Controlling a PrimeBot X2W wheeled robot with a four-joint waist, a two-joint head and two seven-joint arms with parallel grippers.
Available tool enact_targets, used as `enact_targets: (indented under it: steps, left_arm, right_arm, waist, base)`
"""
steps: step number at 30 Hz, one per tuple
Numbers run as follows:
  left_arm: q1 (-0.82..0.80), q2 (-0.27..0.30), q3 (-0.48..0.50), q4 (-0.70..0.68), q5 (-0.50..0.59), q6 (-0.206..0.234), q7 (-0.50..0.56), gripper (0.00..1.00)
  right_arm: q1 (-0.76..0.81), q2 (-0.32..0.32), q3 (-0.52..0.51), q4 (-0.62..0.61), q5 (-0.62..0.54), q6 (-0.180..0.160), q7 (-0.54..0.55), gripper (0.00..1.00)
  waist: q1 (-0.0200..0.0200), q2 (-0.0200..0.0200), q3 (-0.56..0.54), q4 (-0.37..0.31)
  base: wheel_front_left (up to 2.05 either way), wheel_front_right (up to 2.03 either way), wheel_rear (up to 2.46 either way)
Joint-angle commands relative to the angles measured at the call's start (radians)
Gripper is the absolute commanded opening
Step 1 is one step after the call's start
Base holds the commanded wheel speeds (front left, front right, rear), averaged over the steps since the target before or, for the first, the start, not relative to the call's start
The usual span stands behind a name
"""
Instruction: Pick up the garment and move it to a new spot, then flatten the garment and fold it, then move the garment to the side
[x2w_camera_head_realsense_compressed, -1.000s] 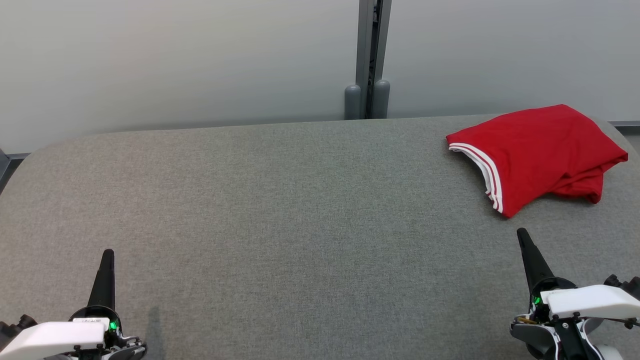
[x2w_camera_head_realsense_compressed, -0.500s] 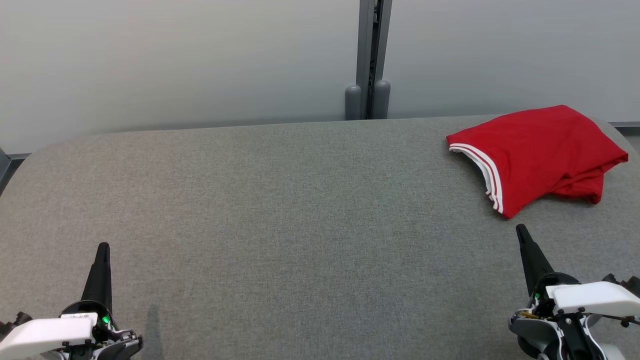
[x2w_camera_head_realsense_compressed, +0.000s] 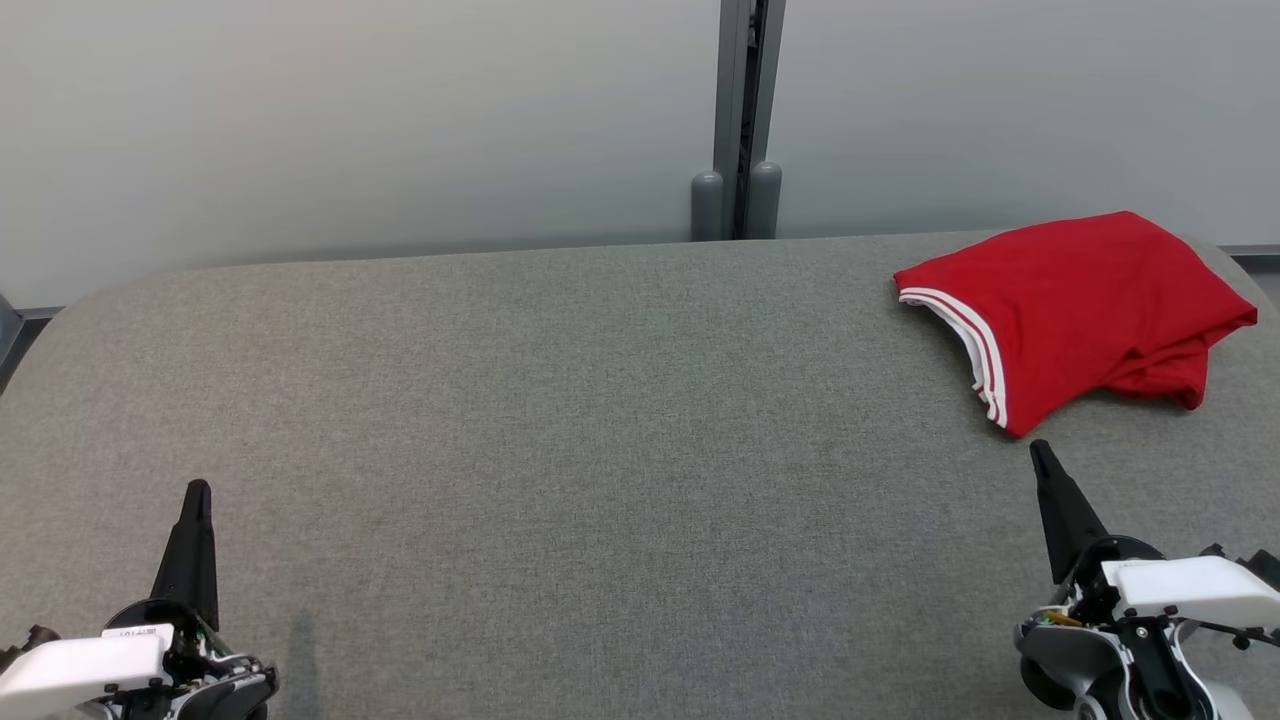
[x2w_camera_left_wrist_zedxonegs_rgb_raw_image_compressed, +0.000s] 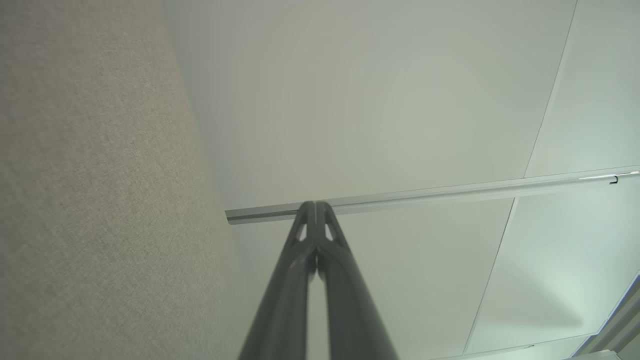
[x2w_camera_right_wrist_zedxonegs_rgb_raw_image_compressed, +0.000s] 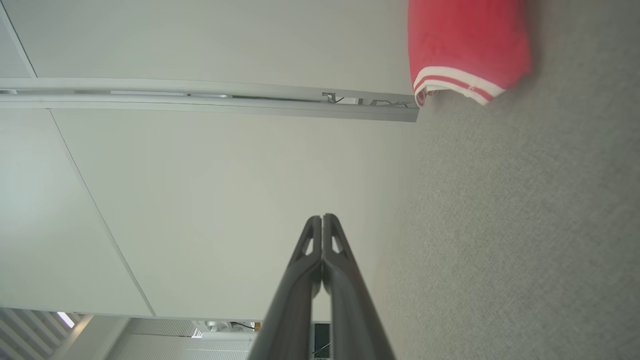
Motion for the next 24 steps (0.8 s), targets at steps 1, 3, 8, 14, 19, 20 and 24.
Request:
enact_targets:
  steps: [1, 3, 8, 14, 19, 20, 24]
  left_arm:
    - [-0.024, 0.005, 0.006, -0.004, -0.015, -0.007, 0.008, 0.0]
    - [-0.025, 0.006, 0.007, -0.004, -0.021, -0.006, 0.009, 0.0]
    - [-0.022, 0.005, 0.006, -0.003, -0.02, -0.006, 0.009, 0.0]
    - [-0.022, 0.005, 0.006, -0.004, -0.02, -0.005, 0.009, 0.0]
    - [-0.022, 0.005, 0.006, -0.004, -0.02, -0.005, 0.009, 0.0]
    - [-0.022, 0.005, 0.006, -0.004, -0.02, -0.005, 0.009, 0.0]
    - [-0.022, 0.005, 0.006, -0.004, -0.02, -0.005, 0.009, 0.0]
  right_arm:
    - [-0.006, -0.003, -0.002, 0.005, 0.016, 0.002, 0.008, 0.0]
    - [-0.006, -0.003, -0.003, 0.005, 0.022, 0.002, 0.008, 0.0]
    - [-0.006, -0.003, -0.002, 0.005, 0.019, 0.002, 0.008, 0.0]
    - [-0.006, -0.003, -0.002, 0.005, 0.019, 0.002, 0.008, 0.0]
    - [-0.006, -0.003, -0.003, 0.005, 0.019, 0.002, 0.008, 0.0]
    - [-0.006, -0.003, -0.003, 0.005, 0.019, 0.002, 0.008, 0.0]
    - [-0.005, -0.003, -0.003, 0.005, 0.019, 0.002, 0.008, 0.0]
  waist:
    - [-0.0001, 0.0, 0.0, 0.0]
    - [-0.0001, 0.0, 0.0, 0.0]
    - [-0.0001, 0.0, 0.0, 0.0]
    - [-0.0001, 0.0, 0.0, 0.0]
    - [-0.0001, 0.0, 0.0, 0.0]
    - [-0.0001, 0.0, 0.0, 0.0]
    - [-0.0001, 0.0, 0.0, 0.0]
  base:
    - [0.0, 0.0, 0.0]
    - [0.0, 0.0, 0.0]
    - [0.0, 0.0, 0.0]
    - [0.0, 0.0, 0.0]
    - [0.0, 0.0, 0.0]
    - [0.0, 0.0, 0.0]
    - [0.0, 0.0, 0.0]
